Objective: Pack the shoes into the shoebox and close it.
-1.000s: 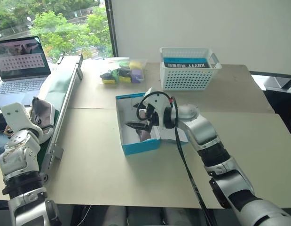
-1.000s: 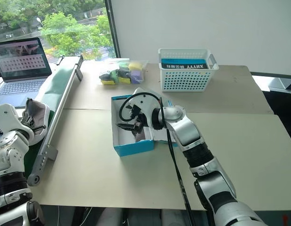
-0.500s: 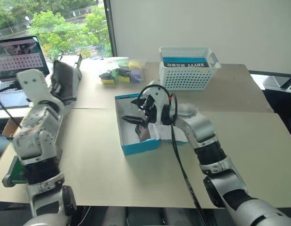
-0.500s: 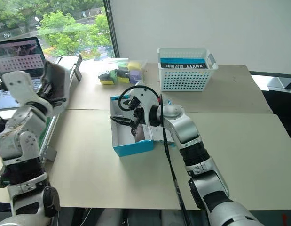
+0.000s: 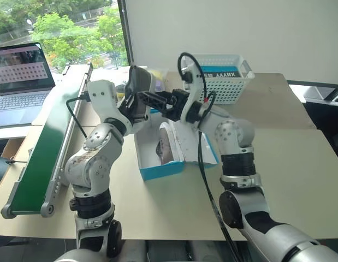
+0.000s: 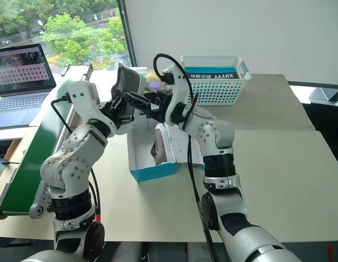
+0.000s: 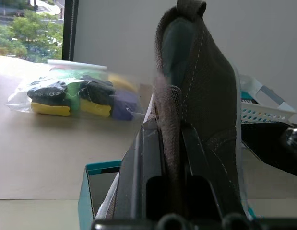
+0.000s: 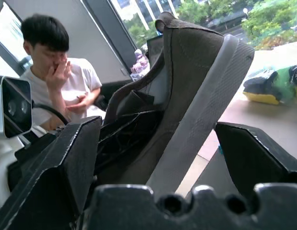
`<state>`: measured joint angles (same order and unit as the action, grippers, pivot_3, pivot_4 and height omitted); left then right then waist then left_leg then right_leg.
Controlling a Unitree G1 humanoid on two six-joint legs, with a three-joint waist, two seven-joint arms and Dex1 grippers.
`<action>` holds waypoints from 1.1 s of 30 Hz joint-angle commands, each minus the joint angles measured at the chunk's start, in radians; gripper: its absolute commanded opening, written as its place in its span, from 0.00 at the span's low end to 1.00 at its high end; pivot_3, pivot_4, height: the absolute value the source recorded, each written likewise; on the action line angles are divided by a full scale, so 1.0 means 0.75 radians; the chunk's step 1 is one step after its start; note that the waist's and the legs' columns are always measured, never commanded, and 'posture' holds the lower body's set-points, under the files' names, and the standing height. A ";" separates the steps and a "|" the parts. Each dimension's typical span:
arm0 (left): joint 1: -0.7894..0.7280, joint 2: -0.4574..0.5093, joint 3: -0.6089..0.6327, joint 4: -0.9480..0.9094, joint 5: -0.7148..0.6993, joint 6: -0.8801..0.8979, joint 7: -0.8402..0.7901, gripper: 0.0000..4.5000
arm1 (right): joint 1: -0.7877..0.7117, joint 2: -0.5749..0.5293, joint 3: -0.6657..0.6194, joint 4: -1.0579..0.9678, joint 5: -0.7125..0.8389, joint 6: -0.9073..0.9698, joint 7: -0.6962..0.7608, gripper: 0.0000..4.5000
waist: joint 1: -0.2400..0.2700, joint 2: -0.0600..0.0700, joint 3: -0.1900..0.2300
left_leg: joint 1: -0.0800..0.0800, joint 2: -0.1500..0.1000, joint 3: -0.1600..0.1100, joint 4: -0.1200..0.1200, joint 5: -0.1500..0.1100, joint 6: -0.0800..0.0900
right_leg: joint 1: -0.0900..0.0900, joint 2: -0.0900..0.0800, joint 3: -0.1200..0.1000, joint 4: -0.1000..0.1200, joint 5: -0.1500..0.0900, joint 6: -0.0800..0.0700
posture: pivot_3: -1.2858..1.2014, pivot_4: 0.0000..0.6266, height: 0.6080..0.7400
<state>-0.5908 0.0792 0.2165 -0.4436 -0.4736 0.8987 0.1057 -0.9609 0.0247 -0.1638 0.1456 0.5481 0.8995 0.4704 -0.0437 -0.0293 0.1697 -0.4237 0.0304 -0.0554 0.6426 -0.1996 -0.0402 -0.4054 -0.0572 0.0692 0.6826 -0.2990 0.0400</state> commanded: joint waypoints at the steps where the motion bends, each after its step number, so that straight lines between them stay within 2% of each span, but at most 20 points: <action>1: -0.039 -0.026 -0.026 -0.087 -0.062 0.000 -0.027 0.00 | -0.060 0.018 -0.060 -0.055 0.108 0.046 -0.060 1.00 | -0.001 0.000 0.000 | 0.000 0.000 0.000 0.000 0.000 0.000 | 0.000 0.000 0.000 -0.001 0.000 0.000 | 0.52 0.24 1.00; 11: -0.083 0.034 0.013 -0.069 -0.075 0.006 -0.034 0.00 | -0.049 -0.023 -0.050 -0.011 0.114 0.037 -0.104 1.00 | -0.001 0.000 0.000 | 0.000 0.000 0.001 0.000 0.000 0.000 | 0.000 0.000 0.000 -0.001 0.000 0.000 | 0.52 0.24 1.00; 19: -0.088 0.000 -0.012 -0.104 -0.107 0.043 -0.004 0.00 | -0.060 -0.009 -0.088 0.023 0.147 0.037 -0.132 1.00 | -0.001 0.000 0.000 | -0.001 0.000 0.001 0.000 0.000 0.000 | 0.000 0.000 0.000 -0.002 0.000 0.000 | 0.52 0.24 1.00; 24: -0.089 -0.024 -0.010 -0.129 -0.130 0.071 0.021 0.00 | -0.059 -0.021 -0.075 0.029 0.157 0.011 -0.112 0.69 | -0.002 0.000 0.000 | -0.001 0.000 0.001 0.000 0.000 0.000 | 0.000 0.000 0.000 -0.002 0.000 0.000 | 0.52 0.24 1.00; 30: -0.082 -0.028 0.017 -0.148 -0.158 0.112 0.042 0.00 | -0.067 -0.016 -0.093 0.045 0.169 -0.023 -0.128 0.22 | -0.002 0.000 0.000 | -0.001 0.000 0.001 0.000 0.000 0.000 | 0.000 0.000 0.000 -0.002 0.000 0.000 | 0.52 0.24 1.00; 32: -0.076 -0.028 0.030 -0.153 -0.174 0.128 0.046 0.00 | -0.069 -0.016 -0.093 0.049 0.170 -0.030 -0.129 0.11 | -0.001 0.000 0.000 | -0.001 0.000 0.001 0.000 0.000 0.000 | 0.000 0.000 0.000 -0.002 0.000 0.000 | 0.52 0.24 1.00; 33: -0.071 -0.023 0.033 -0.158 -0.177 0.136 0.047 0.00 | -0.070 -0.017 -0.093 0.051 0.169 -0.033 -0.130 0.09 | -0.001 0.000 0.000 | -0.001 0.000 0.001 0.000 0.000 0.000 | 0.000 0.000 0.000 -0.002 0.000 0.000 | 0.52 0.24 1.00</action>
<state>-0.6312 0.0562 0.2310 -0.4972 -0.5768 0.9910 0.1450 -0.9767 0.0180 -0.2144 0.2059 0.6519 0.9217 0.3701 -0.0446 -0.0293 0.1697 -0.4242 0.0303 -0.0549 0.6424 -0.1996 -0.0401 -0.4051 -0.0569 0.0692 0.6808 -0.2991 0.0400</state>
